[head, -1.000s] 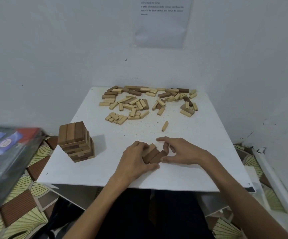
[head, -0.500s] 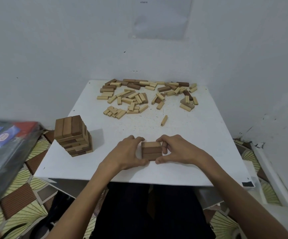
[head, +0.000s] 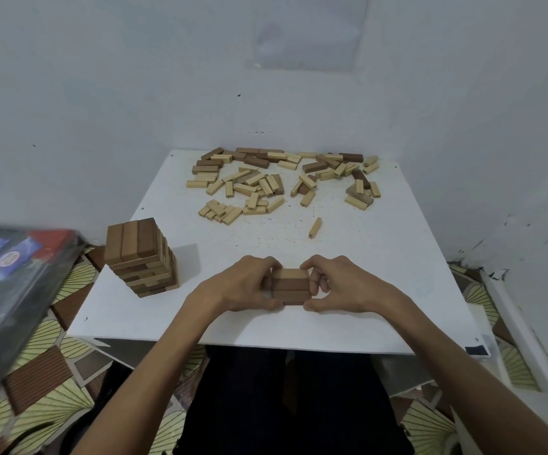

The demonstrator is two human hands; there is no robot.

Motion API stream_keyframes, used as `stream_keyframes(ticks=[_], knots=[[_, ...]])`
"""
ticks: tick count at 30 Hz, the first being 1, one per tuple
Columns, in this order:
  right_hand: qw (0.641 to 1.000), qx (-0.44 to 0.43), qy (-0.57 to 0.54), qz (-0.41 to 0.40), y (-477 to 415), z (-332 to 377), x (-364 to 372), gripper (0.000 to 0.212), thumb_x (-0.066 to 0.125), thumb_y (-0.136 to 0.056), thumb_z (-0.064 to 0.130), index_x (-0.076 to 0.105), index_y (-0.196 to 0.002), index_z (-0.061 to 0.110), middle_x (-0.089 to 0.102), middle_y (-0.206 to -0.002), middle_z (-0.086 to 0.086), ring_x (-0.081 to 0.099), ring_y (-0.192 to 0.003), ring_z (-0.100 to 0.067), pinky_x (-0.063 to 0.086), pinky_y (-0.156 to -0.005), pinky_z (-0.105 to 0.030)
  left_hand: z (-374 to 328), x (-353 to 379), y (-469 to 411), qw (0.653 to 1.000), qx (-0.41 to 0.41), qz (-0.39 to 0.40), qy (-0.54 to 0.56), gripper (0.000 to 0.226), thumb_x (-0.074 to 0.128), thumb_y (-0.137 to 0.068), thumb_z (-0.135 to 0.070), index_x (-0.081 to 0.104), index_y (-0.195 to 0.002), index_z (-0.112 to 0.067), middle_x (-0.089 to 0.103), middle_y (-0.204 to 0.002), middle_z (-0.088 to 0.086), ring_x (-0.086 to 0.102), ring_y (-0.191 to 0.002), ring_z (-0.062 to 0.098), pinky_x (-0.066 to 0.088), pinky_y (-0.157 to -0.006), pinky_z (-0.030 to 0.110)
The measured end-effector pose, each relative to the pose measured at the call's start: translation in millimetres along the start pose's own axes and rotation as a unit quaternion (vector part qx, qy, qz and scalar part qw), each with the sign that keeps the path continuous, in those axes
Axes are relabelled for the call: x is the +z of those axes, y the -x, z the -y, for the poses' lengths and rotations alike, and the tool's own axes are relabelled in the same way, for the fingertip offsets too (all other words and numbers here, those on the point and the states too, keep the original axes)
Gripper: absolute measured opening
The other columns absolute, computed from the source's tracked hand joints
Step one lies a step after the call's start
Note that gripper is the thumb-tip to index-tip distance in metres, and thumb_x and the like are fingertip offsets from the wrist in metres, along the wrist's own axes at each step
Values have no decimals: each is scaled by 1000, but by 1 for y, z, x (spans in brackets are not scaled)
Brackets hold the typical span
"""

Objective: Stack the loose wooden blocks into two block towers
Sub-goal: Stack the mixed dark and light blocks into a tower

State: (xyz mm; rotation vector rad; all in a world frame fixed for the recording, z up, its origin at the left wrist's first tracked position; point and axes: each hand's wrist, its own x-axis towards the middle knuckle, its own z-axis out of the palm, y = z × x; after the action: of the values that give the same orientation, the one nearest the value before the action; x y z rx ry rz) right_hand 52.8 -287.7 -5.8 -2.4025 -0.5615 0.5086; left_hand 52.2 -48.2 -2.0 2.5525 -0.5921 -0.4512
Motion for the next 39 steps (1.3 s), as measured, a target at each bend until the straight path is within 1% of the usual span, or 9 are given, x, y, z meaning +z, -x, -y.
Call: stream_keyframes(ticks=[4, 8, 12, 16, 18, 23, 29, 34, 39], knots=[[1000, -3, 5, -5, 1, 0, -1, 60, 85, -75, 35, 54, -125, 26, 67, -88, 14, 54, -81, -1, 43, -71, -14, 1, -1, -2, 1000, 23, -4, -19, 67, 82, -80, -45, 55, -136, -18, 59, -100, -7, 54, -85, 9, 43, -74, 23], [1000, -9, 5, -12, 2, 2, -1, 58, 86, -73, 34, 55, -122, 26, 67, -86, 13, 55, -79, -7, 46, -70, -20, 5, 1, 0, 999, 29, -38, -12, 65, 86, -76, -49, 62, -130, -21, 60, -98, -9, 51, -78, 2, 37, -68, 19], [1000, -9, 6, -10, 0, 2, -1, 58, 85, -73, 34, 54, -122, 27, 66, -87, 12, 55, -79, -8, 48, -71, -23, 5, 6, 2, 998, 20, -55, 26, 62, 87, -75, -44, 63, -127, -20, 61, -92, -11, 52, -74, 2, 37, -66, 17], [1000, -3, 8, -6, 1, 5, 0, 57, 84, -73, 32, 53, -120, 26, 66, -86, 12, 57, -79, -12, 50, -73, -27, 4, 7, 1, 999, 18, -41, 11, 60, 85, -75, -44, 62, -124, -18, 58, -90, -12, 52, -75, 4, 36, -65, 19], [1000, 1, 13, -4, 1, 6, 1, 58, 83, -73, 32, 52, -121, 26, 65, -87, 13, 56, -81, -9, 48, -71, -25, 3, 7, 1, 999, 19, -40, 9, 61, 84, -75, -44, 61, -125, -17, 58, -90, -12, 52, -75, 4, 36, -64, 19], [1000, 11, 14, -7, 1, 7, 2, 57, 82, -74, 33, 51, -122, 24, 65, -88, 13, 52, -82, 7, 38, -69, -13, 4, 5, 3, 999, 24, -31, 15, 68, 82, -78, -39, 53, -135, -16, 54, -94, -13, 52, -77, 1, 36, -65, 14], [1000, 13, 24, -2, 0, 9, 1, 57, 83, -74, 32, 51, -121, 23, 66, -88, 11, 52, -81, 4, 37, -69, -13, 7, 4, 6, 999, 33, -27, 18, 66, 83, -77, -34, 56, -134, -17, 55, -95, -12, 51, -77, 0, 36, -66, 12], [1000, 9, 21, -9, 0, 7, 2, 56, 82, -72, 33, 52, -118, 23, 65, -86, 12, 56, -80, -3, 43, -69, -17, 8, 7, 5, 997, 15, -67, 36, 67, 87, -71, -38, 58, -128, -18, 58, -91, -11, 52, -76, 3, 36, -66, 15], [1000, 9, 17, -8, 1, 6, 2, 56, 83, -72, 33, 52, -118, 25, 66, -87, 13, 54, -80, 2, 40, -68, -14, 12, 9, 6, 995, 10, -70, 68, 62, 89, -71, -35, 64, -126, -18, 64, -89, -14, 54, -70, -4, 38, -64, 12]])
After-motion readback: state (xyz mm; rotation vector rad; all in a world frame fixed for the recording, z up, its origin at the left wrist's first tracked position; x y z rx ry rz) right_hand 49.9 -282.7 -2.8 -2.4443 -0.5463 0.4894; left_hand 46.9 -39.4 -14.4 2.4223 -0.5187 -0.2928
